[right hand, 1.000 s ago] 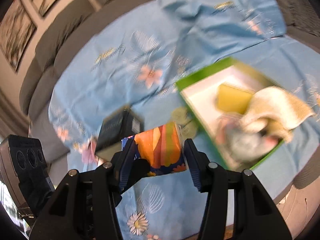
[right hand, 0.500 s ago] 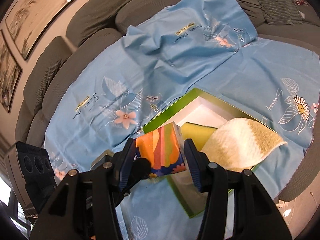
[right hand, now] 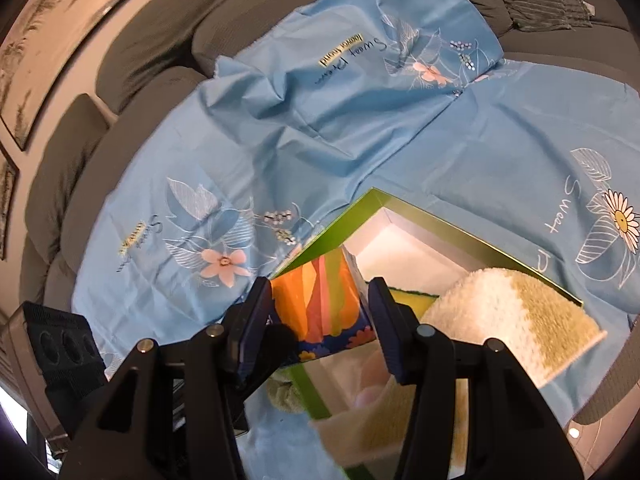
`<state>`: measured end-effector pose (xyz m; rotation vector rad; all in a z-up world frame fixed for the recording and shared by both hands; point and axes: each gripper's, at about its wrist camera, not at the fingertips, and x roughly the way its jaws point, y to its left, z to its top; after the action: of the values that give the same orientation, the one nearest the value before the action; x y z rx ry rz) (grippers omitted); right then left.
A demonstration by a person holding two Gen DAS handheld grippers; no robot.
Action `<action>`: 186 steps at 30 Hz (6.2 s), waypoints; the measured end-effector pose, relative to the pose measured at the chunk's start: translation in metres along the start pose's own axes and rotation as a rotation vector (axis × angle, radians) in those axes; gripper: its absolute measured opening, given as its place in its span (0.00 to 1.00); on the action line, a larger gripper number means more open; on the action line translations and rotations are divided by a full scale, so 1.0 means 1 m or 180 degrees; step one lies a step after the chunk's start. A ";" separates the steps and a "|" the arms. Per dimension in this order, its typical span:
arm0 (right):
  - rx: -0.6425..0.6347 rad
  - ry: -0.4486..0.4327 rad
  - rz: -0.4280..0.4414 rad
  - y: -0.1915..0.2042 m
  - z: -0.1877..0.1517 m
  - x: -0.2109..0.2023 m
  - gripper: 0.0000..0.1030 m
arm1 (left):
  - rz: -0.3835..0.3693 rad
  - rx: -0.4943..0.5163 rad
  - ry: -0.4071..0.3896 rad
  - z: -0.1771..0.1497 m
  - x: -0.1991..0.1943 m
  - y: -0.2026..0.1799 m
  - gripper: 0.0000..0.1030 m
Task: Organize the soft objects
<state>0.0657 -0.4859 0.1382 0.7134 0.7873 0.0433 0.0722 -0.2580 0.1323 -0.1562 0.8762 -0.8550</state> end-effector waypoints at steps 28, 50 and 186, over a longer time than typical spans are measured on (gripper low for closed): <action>-0.0083 -0.0130 0.0316 0.015 -0.014 -0.016 0.79 | 0.0465 -0.0460 -0.0197 -0.040 -0.078 0.058 0.69; -0.1220 0.1126 -0.0450 0.117 -0.126 0.104 0.41 | 0.1568 -0.1505 -0.0072 -0.196 -0.186 0.176 0.74; 0.0115 0.0315 -0.0121 -0.012 -0.021 0.041 0.29 | 0.0242 0.0277 0.0319 -0.028 0.030 0.009 0.17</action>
<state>0.0793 -0.4711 0.0949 0.7345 0.8981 0.0302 0.0669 -0.2673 0.0917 -0.0041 0.9309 -0.8339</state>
